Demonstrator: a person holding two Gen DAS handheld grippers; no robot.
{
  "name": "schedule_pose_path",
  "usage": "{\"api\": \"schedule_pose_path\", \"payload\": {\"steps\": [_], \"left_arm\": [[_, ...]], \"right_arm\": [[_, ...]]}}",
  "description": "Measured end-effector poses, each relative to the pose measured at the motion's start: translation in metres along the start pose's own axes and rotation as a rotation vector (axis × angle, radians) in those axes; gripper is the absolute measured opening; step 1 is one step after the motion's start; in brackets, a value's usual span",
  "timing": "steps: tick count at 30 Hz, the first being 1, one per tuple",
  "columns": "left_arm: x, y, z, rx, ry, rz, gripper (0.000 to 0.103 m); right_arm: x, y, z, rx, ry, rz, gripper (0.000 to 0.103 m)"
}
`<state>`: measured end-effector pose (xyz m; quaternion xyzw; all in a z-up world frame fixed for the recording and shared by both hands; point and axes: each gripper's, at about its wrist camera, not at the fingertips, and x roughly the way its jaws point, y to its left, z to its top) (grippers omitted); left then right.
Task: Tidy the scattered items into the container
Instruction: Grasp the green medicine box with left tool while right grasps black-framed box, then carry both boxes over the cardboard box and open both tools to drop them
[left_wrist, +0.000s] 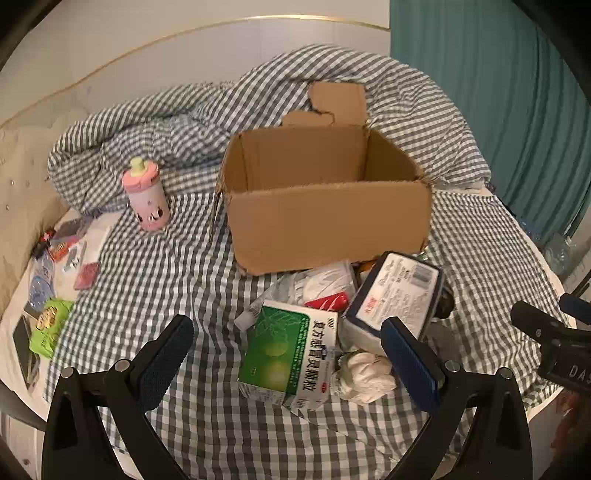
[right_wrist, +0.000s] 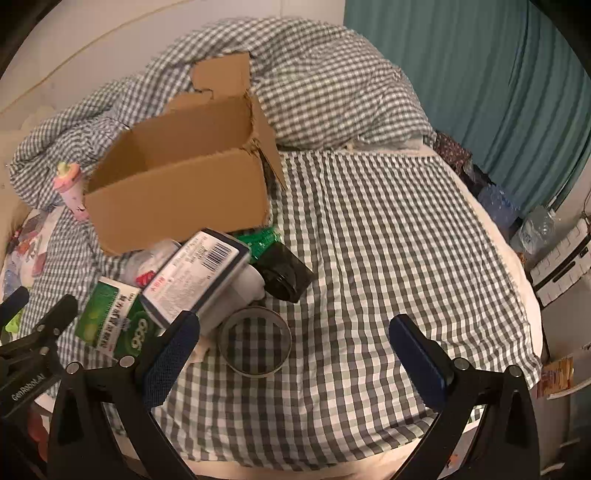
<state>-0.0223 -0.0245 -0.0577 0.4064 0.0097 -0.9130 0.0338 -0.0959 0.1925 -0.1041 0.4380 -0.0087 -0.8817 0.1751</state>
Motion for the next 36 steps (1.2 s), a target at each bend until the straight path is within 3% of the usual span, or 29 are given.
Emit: {"api": "schedule_pose_path", "payload": {"steps": [9, 17, 24, 30, 32, 33, 36], "left_arm": [[0.037, 0.007, -0.019, -0.023, 0.053, -0.014, 0.103], [0.057, 0.004, -0.034, 0.044, 0.048, 0.006, 0.103], [0.094, 0.016, -0.041, 0.006, 0.142, 0.004, 0.103], [0.109, 0.008, -0.048, 0.053, 0.168, 0.034, 0.103], [0.111, 0.010, -0.049, 0.054, 0.164, 0.045, 0.090], [0.111, 0.010, -0.049, 0.049, 0.168, 0.032, 0.078], [0.110, 0.011, -0.047, 0.054, 0.174, 0.058, 0.077]], "right_arm": [[0.033, 0.001, 0.002, -0.031, 0.075, 0.047, 0.102], [0.053, 0.029, 0.009, -0.057, 0.103, 0.095, 0.102], [0.068, 0.047, 0.012, -0.074, 0.140, 0.096, 0.102], [0.080, 0.051, 0.017, -0.069, 0.172, 0.096, 0.102], [0.081, 0.055, 0.018, -0.074, 0.176, 0.107, 0.102], [0.081, 0.060, 0.019, -0.082, 0.177, 0.111, 0.102], [0.082, 0.075, 0.019, -0.103, 0.183, 0.130, 0.102]]}}
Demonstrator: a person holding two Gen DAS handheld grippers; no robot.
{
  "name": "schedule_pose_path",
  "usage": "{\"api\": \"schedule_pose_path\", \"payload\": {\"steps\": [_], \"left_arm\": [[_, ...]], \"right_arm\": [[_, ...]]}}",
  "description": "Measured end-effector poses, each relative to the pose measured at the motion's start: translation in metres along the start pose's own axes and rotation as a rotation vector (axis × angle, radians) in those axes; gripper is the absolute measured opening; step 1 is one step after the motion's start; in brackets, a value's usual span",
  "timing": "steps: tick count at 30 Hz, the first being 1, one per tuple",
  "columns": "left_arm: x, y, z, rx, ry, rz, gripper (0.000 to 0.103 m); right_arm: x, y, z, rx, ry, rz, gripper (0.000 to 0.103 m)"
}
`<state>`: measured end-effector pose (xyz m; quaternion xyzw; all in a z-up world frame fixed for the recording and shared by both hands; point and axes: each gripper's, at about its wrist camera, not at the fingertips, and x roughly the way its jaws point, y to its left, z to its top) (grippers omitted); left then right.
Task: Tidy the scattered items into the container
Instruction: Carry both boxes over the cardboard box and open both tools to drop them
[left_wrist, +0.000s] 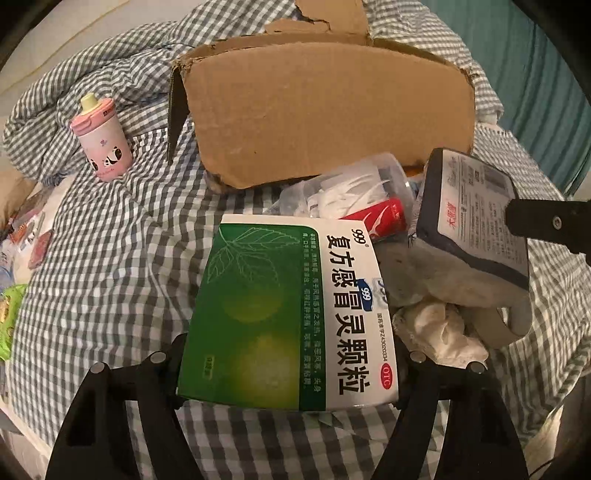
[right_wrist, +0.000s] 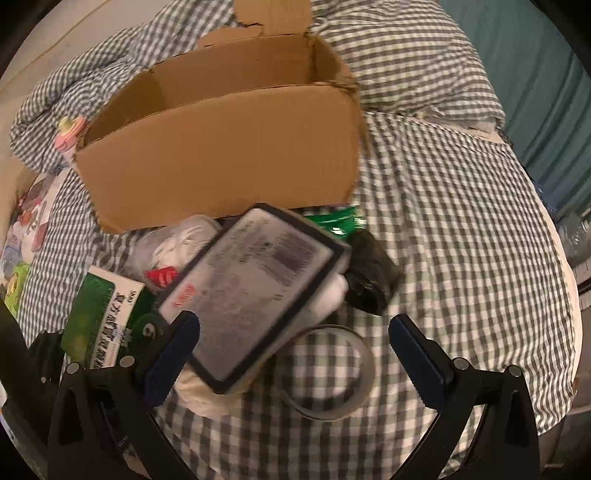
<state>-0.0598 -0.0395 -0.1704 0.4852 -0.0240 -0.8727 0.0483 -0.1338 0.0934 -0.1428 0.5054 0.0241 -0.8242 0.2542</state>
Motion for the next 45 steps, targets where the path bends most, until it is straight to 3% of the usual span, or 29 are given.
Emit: {"api": "schedule_pose_path", "payload": {"steps": [5, 6, 7, 10, 13, 20, 26, 29, 35, 42, 44, 45], "left_arm": [[-0.011, 0.007, 0.004, -0.006, -0.036, 0.032, 0.077], [-0.013, 0.008, 0.004, -0.008, -0.039, 0.035, 0.077], [-0.014, 0.010, 0.006, -0.011, -0.044, 0.041, 0.077], [-0.017, 0.015, 0.006, -0.040, -0.047, 0.100, 0.077], [-0.016, 0.018, 0.007, -0.049, -0.039, 0.102, 0.077], [-0.034, 0.012, 0.014, -0.063, -0.069, 0.083, 0.077], [-0.062, 0.016, 0.039, -0.066, -0.112, 0.078, 0.077], [-0.080, 0.024, 0.071, -0.084, -0.149, 0.052, 0.077], [-0.102, 0.033, 0.142, -0.088, -0.226, 0.073, 0.078], [-0.070, 0.044, 0.209, -0.138, -0.200, 0.076, 0.078], [-0.060, 0.042, 0.217, -0.131, -0.195, 0.081, 0.082], [-0.056, 0.040, 0.218, -0.125, -0.191, 0.083, 0.087]], "right_arm": [[0.027, 0.017, 0.003, 0.011, 0.095, 0.052, 0.102], [0.035, 0.017, 0.002, 0.026, 0.128, 0.074, 0.089], [0.040, 0.016, 0.001, 0.044, 0.151, 0.100, 0.061], [0.035, 0.016, -0.001, 0.043, 0.158, 0.169, 0.029], [0.015, 0.018, 0.001, 0.009, 0.113, 0.173, 0.021], [-0.024, 0.022, 0.009, -0.027, 0.025, 0.196, 0.016], [-0.056, 0.015, 0.027, -0.017, -0.044, 0.215, 0.016], [-0.075, 0.007, 0.050, -0.010, -0.095, 0.238, 0.016], [-0.095, -0.003, 0.119, 0.006, -0.198, 0.251, 0.016], [-0.060, -0.006, 0.175, 0.035, -0.168, 0.238, 0.016], [-0.050, -0.007, 0.180, 0.034, -0.161, 0.222, 0.020], [-0.047, -0.006, 0.182, 0.037, -0.175, 0.195, 0.040]]}}
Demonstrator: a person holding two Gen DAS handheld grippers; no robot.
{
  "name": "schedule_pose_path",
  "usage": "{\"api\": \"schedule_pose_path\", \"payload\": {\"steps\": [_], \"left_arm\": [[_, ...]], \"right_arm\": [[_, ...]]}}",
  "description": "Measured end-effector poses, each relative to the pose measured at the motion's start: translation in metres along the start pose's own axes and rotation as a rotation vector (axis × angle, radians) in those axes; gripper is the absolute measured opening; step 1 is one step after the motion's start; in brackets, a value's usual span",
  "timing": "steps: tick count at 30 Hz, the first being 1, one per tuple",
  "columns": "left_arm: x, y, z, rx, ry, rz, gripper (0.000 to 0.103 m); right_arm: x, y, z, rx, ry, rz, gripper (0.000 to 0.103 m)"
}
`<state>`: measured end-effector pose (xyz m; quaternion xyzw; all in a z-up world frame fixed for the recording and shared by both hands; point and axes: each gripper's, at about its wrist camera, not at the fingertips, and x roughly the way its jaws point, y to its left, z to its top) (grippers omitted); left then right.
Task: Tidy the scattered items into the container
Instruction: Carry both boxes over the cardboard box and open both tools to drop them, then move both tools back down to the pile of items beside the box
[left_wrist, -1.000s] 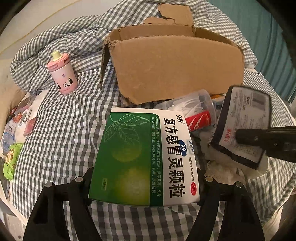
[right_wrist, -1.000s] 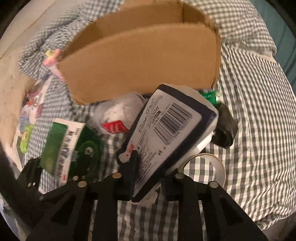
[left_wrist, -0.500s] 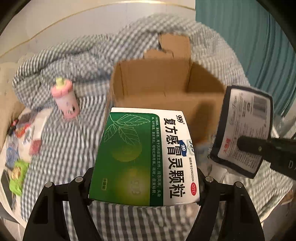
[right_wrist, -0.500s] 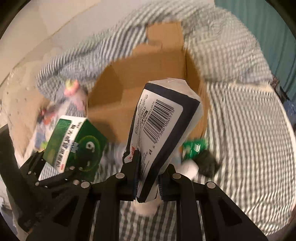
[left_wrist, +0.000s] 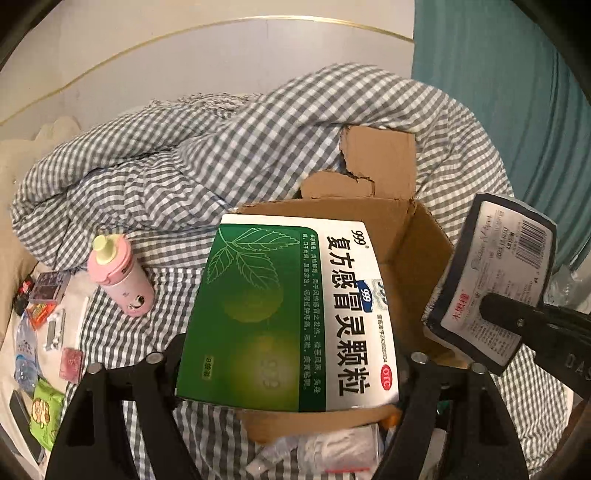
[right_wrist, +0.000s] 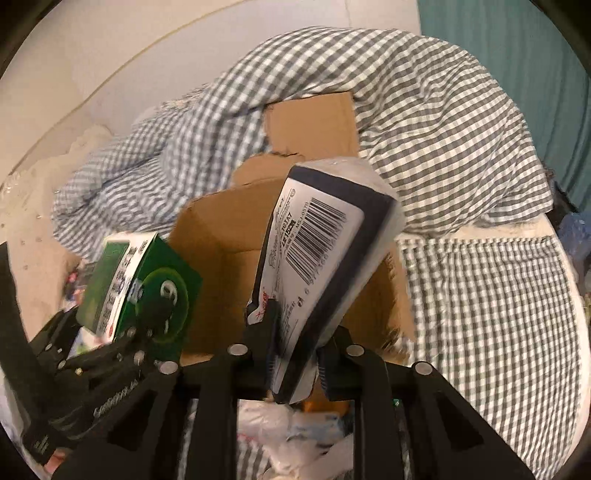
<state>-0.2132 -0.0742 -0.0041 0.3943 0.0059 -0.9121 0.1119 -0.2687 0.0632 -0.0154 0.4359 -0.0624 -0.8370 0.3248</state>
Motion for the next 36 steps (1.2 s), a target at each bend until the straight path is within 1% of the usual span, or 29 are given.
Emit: {"api": "schedule_pose_path", "payload": {"steps": [1, 2, 3, 4, 6, 11, 15, 19, 22, 24, 25, 28, 33, 36], "left_arm": [[0.004, -0.003, 0.001, 0.011, 0.008, 0.007, 0.103], [0.006, -0.005, 0.001, 0.019, 0.009, 0.017, 0.103], [0.006, -0.007, 0.001, 0.033, 0.000, 0.043, 0.103], [0.006, -0.009, 0.002, 0.044, -0.001, 0.055, 0.103], [0.006, -0.012, 0.006, 0.056, 0.007, 0.063, 0.103], [-0.011, -0.011, 0.014, 0.032, -0.008, 0.045, 0.103], [-0.033, -0.014, 0.015, 0.014, -0.014, 0.047, 0.103], [-0.058, -0.017, 0.004, 0.010, -0.031, 0.051, 0.103], [-0.076, -0.022, -0.012, 0.027, -0.033, 0.053, 0.103], [-0.084, -0.026, -0.023, 0.033, -0.031, 0.046, 0.103], [-0.087, -0.027, -0.029, 0.022, -0.024, 0.050, 0.103], [-0.095, -0.033, -0.055, 0.037, -0.022, 0.050, 0.103], [-0.091, -0.036, -0.099, 0.029, 0.004, 0.047, 0.103], [-0.085, -0.036, -0.126, 0.017, 0.021, 0.026, 0.103]], "right_arm": [[0.001, -0.002, 0.000, -0.007, -0.008, -0.014, 0.080], [-0.001, -0.003, 0.000, 0.000, -0.031, -0.043, 0.095], [-0.007, -0.004, 0.000, 0.010, -0.066, -0.041, 0.097], [-0.014, -0.005, 0.000, 0.015, -0.086, -0.032, 0.097], [-0.022, -0.005, 0.005, 0.011, -0.087, -0.013, 0.097], [-0.051, -0.007, 0.012, -0.006, -0.115, -0.033, 0.097], [-0.084, -0.017, 0.004, 0.011, -0.143, -0.043, 0.097], [-0.111, -0.027, -0.015, 0.026, -0.166, -0.074, 0.097], [-0.123, -0.031, -0.035, 0.029, -0.167, -0.089, 0.097], [-0.128, -0.035, -0.054, 0.029, -0.163, -0.112, 0.097], [-0.129, -0.037, -0.061, 0.029, -0.161, -0.120, 0.097], [-0.125, -0.045, -0.091, 0.035, -0.129, -0.121, 0.097], [-0.112, -0.049, -0.134, 0.011, -0.076, -0.178, 0.097], [-0.102, -0.051, -0.152, 0.003, -0.041, -0.176, 0.097]]}}
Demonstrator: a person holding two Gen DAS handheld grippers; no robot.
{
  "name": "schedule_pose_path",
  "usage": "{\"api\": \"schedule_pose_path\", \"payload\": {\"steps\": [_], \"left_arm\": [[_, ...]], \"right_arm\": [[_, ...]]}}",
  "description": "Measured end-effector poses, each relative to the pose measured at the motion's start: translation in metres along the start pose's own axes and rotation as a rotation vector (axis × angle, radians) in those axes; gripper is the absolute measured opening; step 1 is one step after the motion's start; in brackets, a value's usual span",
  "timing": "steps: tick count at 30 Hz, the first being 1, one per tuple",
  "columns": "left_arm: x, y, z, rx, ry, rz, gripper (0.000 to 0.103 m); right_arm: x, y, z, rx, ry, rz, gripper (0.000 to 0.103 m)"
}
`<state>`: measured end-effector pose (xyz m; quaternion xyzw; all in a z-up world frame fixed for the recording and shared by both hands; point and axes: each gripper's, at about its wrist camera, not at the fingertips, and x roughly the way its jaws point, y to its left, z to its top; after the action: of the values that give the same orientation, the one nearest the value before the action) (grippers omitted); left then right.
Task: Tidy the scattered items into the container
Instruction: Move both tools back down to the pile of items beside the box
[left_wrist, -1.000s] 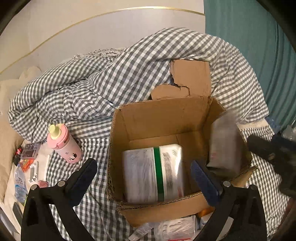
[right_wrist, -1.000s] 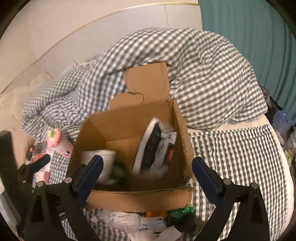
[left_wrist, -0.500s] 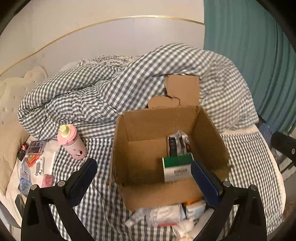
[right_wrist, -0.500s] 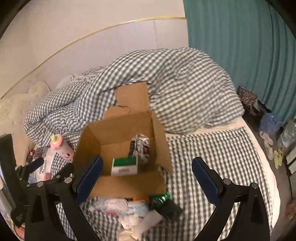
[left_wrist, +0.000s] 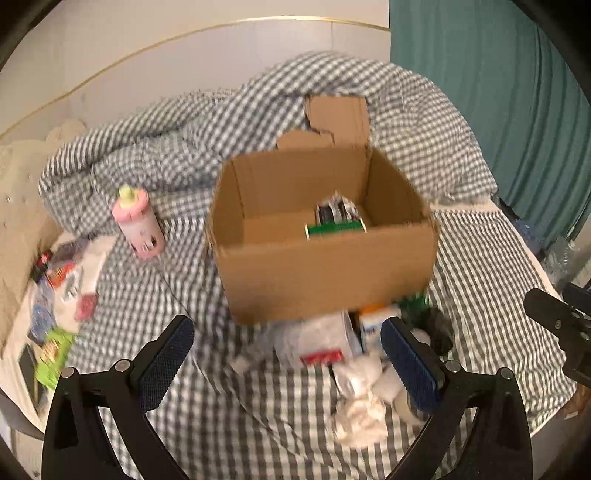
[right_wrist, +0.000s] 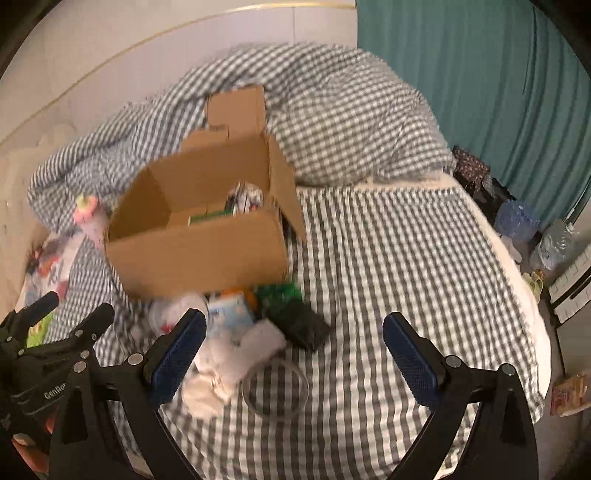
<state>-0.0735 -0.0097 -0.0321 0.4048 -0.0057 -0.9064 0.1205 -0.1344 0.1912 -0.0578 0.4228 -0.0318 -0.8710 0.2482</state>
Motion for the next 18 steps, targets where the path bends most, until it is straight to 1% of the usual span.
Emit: {"api": "schedule_pose_path", "payload": {"steps": [4, 8, 10, 14, 18], "left_arm": [[0.013, -0.002, -0.029, 0.001, 0.046, -0.007, 0.103], [0.023, 0.001, -0.057, -0.024, 0.074, -0.014, 0.103], [0.028, 0.000, -0.072, -0.016, 0.077, -0.032, 0.103], [0.040, -0.006, -0.095, -0.001, 0.108, -0.028, 0.103], [0.047, -0.025, -0.114, 0.042, 0.120, -0.080, 0.103]], "right_arm": [[0.020, -0.007, -0.021, 0.024, 0.056, 0.016, 0.097], [0.041, -0.013, -0.040, 0.044, 0.115, 0.026, 0.097], [0.052, -0.016, -0.050, 0.043, 0.141, 0.019, 0.096], [0.071, -0.023, -0.069, 0.042, 0.197, 0.014, 0.096], [0.090, -0.025, -0.081, 0.036, 0.246, 0.032, 0.096]]}}
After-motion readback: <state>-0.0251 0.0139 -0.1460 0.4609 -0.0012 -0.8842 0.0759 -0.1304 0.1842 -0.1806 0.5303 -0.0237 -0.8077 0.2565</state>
